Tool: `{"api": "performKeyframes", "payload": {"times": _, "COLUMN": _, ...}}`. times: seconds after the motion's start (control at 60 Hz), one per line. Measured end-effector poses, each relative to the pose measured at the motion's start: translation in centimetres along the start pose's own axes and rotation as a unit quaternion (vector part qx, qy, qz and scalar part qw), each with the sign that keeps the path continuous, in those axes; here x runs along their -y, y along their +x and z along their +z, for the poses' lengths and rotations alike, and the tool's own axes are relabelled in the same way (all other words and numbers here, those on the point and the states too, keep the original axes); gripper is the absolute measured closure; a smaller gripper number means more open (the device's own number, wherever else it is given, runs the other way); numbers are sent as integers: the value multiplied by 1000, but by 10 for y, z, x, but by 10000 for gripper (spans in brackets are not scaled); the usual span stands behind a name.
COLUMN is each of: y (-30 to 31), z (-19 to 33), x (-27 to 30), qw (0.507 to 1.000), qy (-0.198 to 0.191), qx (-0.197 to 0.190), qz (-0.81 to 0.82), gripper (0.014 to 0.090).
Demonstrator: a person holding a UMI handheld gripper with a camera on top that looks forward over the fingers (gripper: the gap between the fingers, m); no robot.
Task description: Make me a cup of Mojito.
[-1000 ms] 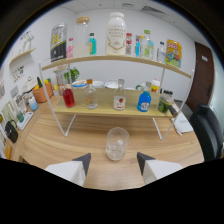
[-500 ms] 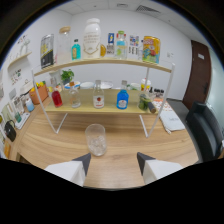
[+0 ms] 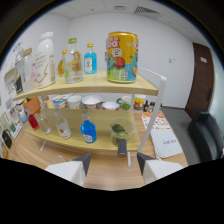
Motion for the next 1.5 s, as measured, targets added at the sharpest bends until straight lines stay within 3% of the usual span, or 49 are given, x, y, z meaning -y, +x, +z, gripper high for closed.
{"api": "performKeyframes", "payload": {"times": 0.15, "y": 8, "z": 32, "x": 12, "qw": 1000, "qy": -2, "qx": 11, "qz": 3, "gripper": 190}}
{"api": "performKeyframes", "payload": {"times": 0.233, "y": 13, "z": 47, "x": 13, "qw": 1000, "qy": -8, "qx": 11, "qz": 7, "gripper": 229}}
{"api": "performKeyframes", "payload": {"times": 0.583, "y": 17, "z": 73, "x": 3, "qw": 998, "qy": -59, "qx": 22, "qz": 23, "gripper": 707}}
{"api": "performKeyframes", "payload": {"times": 0.667, "y": 18, "z": 73, "x": 3, "qw": 997, "qy": -66, "qx": 18, "qz": 28, "gripper": 856}}
{"api": "performKeyframes", "payload": {"times": 0.867, "y": 21, "z": 73, "x": 3, "qw": 997, "qy": -75, "qx": 8, "qz": 17, "gripper": 876}}
{"api": "performKeyframes", "payload": {"times": 1.1, "y": 30, "z": 56, "x": 17, "qw": 998, "qy": -43, "qx": -24, "qz": 26, "gripper": 887}}
{"api": "performKeyframes", "payload": {"times": 1.317, "y": 10, "z": 6, "x": 18, "qw": 999, "qy": -17, "qx": -24, "qz": 38, "gripper": 887}}
{"api": "performKeyframes", "payload": {"times": 1.5, "y": -34, "z": -17, "x": -16, "qw": 999, "qy": -28, "qx": -13, "qz": 43, "gripper": 892}}
